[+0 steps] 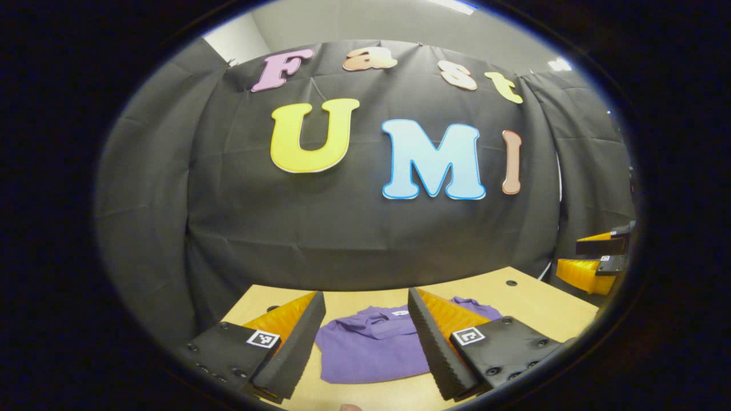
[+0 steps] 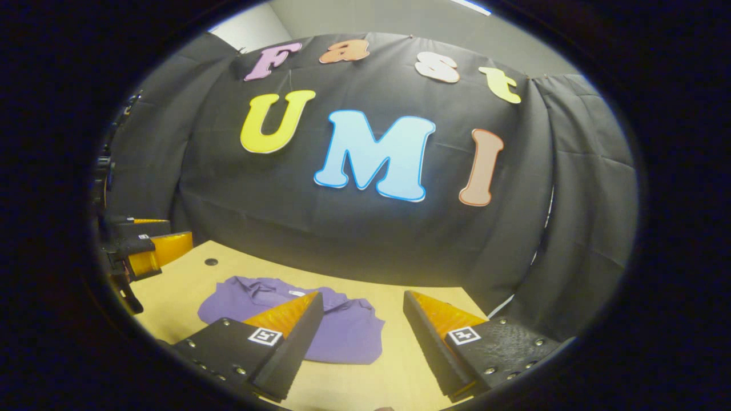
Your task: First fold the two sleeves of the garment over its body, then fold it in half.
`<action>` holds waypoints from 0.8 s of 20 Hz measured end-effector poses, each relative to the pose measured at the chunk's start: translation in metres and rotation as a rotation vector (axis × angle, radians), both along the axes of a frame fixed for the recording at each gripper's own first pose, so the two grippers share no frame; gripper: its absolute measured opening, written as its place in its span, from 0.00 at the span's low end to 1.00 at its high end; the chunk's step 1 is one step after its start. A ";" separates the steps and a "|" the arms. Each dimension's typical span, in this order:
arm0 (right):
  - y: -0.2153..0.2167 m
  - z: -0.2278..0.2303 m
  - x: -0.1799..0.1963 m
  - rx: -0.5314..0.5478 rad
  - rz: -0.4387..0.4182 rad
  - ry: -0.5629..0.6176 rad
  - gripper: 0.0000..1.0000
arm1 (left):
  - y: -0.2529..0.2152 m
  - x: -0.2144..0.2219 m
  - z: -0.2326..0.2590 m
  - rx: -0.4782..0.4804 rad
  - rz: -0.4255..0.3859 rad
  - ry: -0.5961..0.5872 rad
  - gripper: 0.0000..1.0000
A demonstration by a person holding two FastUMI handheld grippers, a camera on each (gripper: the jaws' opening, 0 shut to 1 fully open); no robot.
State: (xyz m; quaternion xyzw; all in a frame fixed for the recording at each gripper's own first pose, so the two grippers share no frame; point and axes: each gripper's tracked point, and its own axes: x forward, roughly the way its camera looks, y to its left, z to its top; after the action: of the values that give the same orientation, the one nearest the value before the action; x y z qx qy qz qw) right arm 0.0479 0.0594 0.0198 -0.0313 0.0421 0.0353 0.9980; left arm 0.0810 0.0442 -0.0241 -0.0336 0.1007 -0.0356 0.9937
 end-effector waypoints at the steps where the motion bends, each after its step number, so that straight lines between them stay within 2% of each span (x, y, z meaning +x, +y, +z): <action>1: 0.000 0.002 -0.006 0.009 0.005 -0.011 0.90 | -0.002 -0.007 0.006 0.013 0.003 -0.009 0.94; 5: -0.009 0.008 -0.022 0.022 0.018 -0.039 0.90 | -0.021 -0.031 0.029 0.052 0.001 -0.043 0.94; 16: -0.040 0.007 -0.033 0.050 0.112 -0.073 0.90 | -0.052 -0.071 0.055 0.033 0.133 -0.084 0.94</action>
State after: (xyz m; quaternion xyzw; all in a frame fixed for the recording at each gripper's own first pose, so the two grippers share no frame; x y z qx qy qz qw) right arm 0.0153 0.0196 0.0272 -0.0098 0.0032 0.0908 0.9958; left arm 0.0099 -0.0081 0.0310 -0.0221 0.0572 0.0308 0.9976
